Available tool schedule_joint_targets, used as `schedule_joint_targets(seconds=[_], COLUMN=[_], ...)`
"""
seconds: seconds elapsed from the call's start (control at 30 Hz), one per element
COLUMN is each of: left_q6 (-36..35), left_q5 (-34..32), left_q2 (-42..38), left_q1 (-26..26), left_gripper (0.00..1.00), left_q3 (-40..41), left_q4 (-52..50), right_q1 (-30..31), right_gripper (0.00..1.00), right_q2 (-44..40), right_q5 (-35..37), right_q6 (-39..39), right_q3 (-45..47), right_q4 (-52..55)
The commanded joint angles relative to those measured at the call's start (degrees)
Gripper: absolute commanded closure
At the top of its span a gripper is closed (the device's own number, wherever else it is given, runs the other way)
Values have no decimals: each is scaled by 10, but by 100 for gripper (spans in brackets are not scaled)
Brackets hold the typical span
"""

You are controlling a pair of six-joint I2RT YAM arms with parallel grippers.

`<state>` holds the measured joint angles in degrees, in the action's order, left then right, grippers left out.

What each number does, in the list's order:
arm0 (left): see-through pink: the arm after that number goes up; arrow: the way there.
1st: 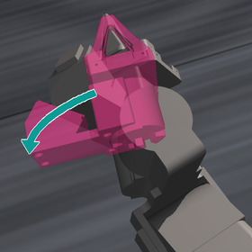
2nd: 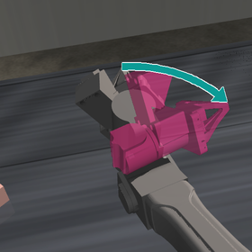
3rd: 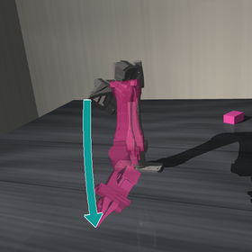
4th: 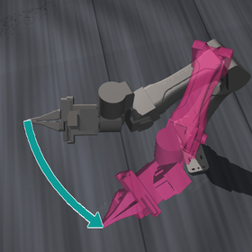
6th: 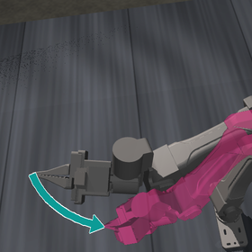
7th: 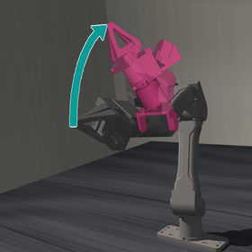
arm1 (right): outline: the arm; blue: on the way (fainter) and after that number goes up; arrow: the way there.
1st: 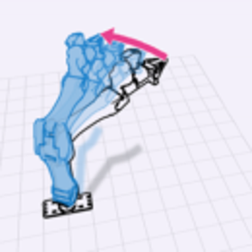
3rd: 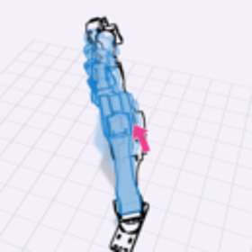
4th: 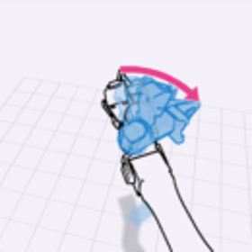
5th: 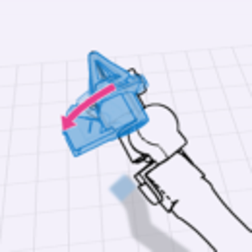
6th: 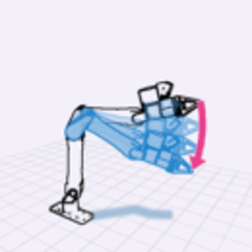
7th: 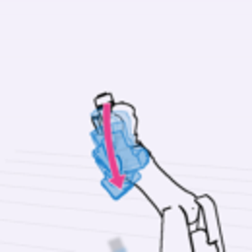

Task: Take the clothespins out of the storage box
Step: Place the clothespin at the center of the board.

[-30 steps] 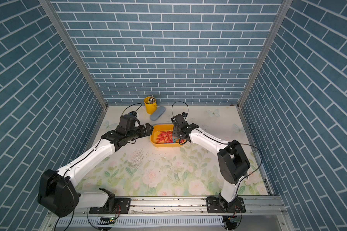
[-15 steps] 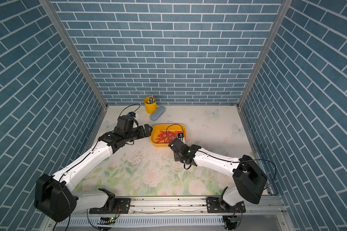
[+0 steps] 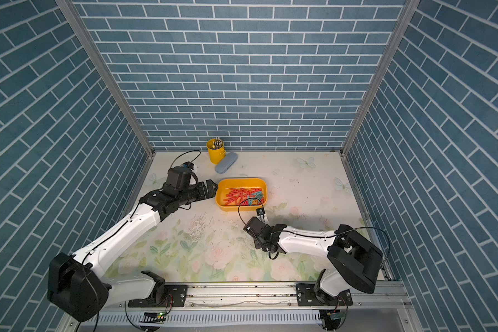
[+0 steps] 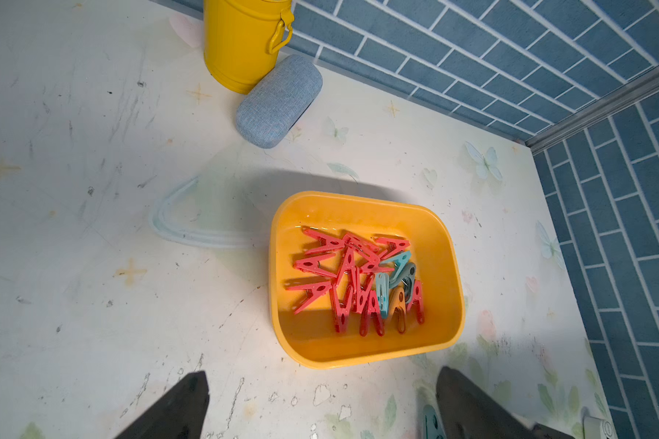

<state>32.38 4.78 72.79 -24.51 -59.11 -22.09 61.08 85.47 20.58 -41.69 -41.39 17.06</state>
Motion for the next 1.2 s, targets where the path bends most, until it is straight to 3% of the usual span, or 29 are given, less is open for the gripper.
schedule_joint_targets(seconds=[0.0, 0.23, 0.3, 0.57, 0.93, 1.17], left_q6=[2, 3, 4, 6, 11, -22], left_q5=[-5, 4, 4, -4, -37, -46], left_q2=[-11, -17, -17, 3, 102, 196], left_q1=[2, 1, 0, -21, -71, -84], left_gripper=[0, 0, 0, 1, 0, 0], left_q3=[-4, 2, 2, -10, -73, -137], left_q4=[-11, -13, -13, -14, -30, -42], right_q1=[3, 4, 4, 4, -10, -57], right_gripper=[100, 100, 87, 62, 1, 0], right_q2=[13, 14, 11, -36, -102, -127], right_q5=[9, 3, -1, -2, 11, -8], right_q6=[-23, -24, -23, -18, 34, 68], right_q3=[10, 17, 16, 5, -49, -73], right_q4=[-17, -26, -27, -17, -20, -37])
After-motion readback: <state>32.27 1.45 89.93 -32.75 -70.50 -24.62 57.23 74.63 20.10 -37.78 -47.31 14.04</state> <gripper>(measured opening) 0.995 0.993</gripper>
